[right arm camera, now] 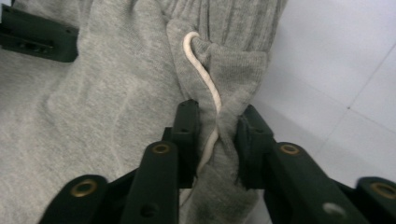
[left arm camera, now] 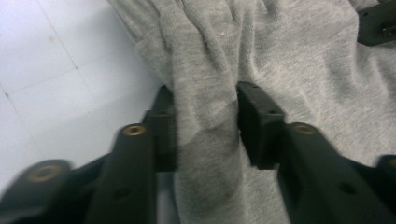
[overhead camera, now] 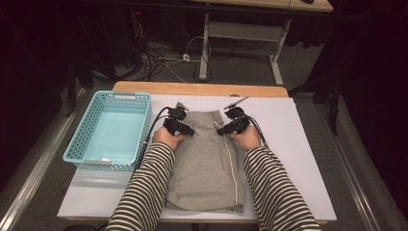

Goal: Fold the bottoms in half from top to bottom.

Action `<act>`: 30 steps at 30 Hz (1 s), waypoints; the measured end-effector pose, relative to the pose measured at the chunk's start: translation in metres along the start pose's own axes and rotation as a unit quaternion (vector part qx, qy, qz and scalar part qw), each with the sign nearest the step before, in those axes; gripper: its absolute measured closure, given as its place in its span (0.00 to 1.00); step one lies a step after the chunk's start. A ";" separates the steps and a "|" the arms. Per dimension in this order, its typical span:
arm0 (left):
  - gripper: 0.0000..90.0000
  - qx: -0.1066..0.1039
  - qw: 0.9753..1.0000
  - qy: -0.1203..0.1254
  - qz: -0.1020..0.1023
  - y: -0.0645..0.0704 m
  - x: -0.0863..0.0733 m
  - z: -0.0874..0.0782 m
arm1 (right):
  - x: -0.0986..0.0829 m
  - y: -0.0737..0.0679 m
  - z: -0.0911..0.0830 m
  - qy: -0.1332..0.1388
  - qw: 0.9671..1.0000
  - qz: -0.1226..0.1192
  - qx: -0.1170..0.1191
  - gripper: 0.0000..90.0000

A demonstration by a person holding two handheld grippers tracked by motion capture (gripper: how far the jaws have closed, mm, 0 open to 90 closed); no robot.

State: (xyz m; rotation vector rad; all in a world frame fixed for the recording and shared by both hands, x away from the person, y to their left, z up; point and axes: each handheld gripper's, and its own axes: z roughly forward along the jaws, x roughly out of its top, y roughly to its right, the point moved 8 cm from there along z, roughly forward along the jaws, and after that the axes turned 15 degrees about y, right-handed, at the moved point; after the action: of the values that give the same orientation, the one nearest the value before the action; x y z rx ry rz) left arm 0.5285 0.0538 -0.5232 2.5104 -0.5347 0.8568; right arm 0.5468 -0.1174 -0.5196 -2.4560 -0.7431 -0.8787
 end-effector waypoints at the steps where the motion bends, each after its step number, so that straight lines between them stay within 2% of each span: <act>1: 0.76 -0.006 1.000 -0.001 -0.002 0.000 0.000 0.000 | 0.000 0.000 0.000 0.001 1.000 -0.005 0.000 0.85; 3: 0.85 -0.017 1.000 -0.003 -0.003 0.001 -0.001 0.001 | 0.001 -0.002 -0.001 -0.001 1.000 -0.013 -0.007 0.87; 4: 0.88 -0.015 1.000 -0.004 -0.001 0.002 -0.001 0.000 | 0.001 -0.002 -0.001 -0.001 1.000 -0.019 -0.010 0.88; 6: 0.90 -0.006 1.000 -0.009 0.016 0.004 0.000 -0.001 | 0.001 -0.003 -0.003 -0.001 1.000 -0.027 -0.015 0.89; 8: 0.91 -0.006 1.000 -0.007 0.026 0.005 0.000 -0.003 | 0.002 -0.003 -0.005 -0.001 0.999 -0.035 -0.016 0.91; 14: 0.91 -0.018 1.000 0.003 0.017 0.003 0.004 -0.011 | 0.006 -0.005 -0.010 0.003 0.999 -0.035 -0.017 0.91; 22: 0.91 -0.029 0.999 0.013 0.010 0.001 0.007 -0.016 | 0.011 -0.007 -0.017 0.007 0.999 -0.048 -0.014 0.92; 28: 0.91 -0.032 0.999 0.021 0.016 0.002 0.014 -0.023 | 0.015 -0.009 -0.021 0.015 0.999 -0.047 -0.014 0.92; 30: 0.91 -0.029 0.999 0.023 0.018 0.001 0.017 -0.024 | 0.019 -0.009 -0.023 0.021 0.998 -0.054 -0.017 0.92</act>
State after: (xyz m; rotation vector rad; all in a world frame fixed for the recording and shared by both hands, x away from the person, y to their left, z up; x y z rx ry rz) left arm 0.5286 0.0614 -0.4943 2.4286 -0.5827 0.8979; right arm 0.5434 -0.1166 -0.4882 -2.4378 -0.8588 -0.9887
